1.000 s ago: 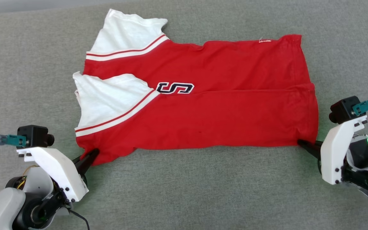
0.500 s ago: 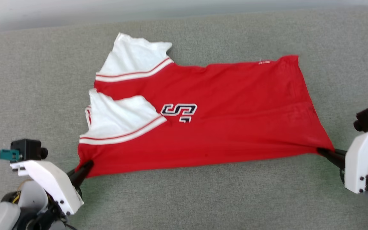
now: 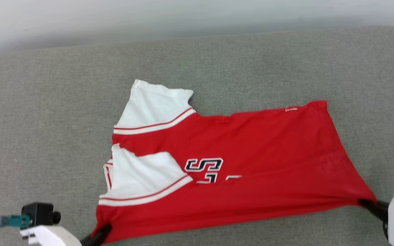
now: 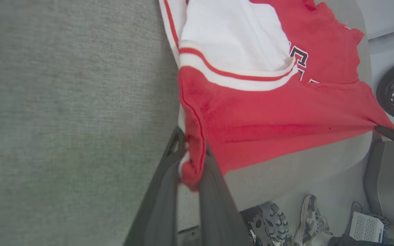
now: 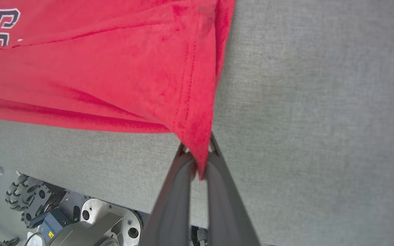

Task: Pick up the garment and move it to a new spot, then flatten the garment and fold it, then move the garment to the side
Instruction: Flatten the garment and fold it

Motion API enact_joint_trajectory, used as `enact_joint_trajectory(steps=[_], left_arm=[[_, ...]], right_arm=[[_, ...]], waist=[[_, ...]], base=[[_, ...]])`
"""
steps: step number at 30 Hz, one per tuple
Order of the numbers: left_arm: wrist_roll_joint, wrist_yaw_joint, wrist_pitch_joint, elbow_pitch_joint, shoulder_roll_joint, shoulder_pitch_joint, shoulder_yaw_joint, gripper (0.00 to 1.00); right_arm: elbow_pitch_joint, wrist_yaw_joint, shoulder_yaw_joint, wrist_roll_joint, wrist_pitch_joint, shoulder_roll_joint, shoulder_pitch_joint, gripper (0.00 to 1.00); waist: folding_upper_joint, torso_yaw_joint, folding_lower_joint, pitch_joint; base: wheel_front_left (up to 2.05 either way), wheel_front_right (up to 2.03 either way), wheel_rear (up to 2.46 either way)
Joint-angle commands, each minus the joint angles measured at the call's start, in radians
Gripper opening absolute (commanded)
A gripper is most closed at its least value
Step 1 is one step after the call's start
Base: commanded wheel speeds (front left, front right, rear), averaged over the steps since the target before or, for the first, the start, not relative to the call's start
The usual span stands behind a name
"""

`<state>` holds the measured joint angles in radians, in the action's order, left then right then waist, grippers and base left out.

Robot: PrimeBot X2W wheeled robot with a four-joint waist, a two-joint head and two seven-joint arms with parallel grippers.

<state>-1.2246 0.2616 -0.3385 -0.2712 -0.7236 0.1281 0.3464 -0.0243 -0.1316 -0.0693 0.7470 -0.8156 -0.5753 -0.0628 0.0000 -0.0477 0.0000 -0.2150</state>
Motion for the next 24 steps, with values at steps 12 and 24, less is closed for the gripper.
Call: enact_joint_trajectory(steps=[12, 24], left_arm=[[-0.034, -0.075, 0.007, 0.197, 0.120, 0.016, 0.090, 0.00], [0.025, -0.111, 0.072, 0.195, 0.049, -0.026, 0.036, 1.00]], right_arm=[[-0.028, 0.001, 0.057, -0.097, -0.101, 0.146, 0.166, 0.00], [-0.023, 0.001, 0.070, -0.058, -0.083, 0.172, 0.134, 1.00]], waist=[[0.0000, -0.002, 0.0000, 0.010], [0.0000, -0.004, 0.0000, 0.001]], base=[[0.00, 0.00, 0.00], [0.00, 0.00, 0.00]])
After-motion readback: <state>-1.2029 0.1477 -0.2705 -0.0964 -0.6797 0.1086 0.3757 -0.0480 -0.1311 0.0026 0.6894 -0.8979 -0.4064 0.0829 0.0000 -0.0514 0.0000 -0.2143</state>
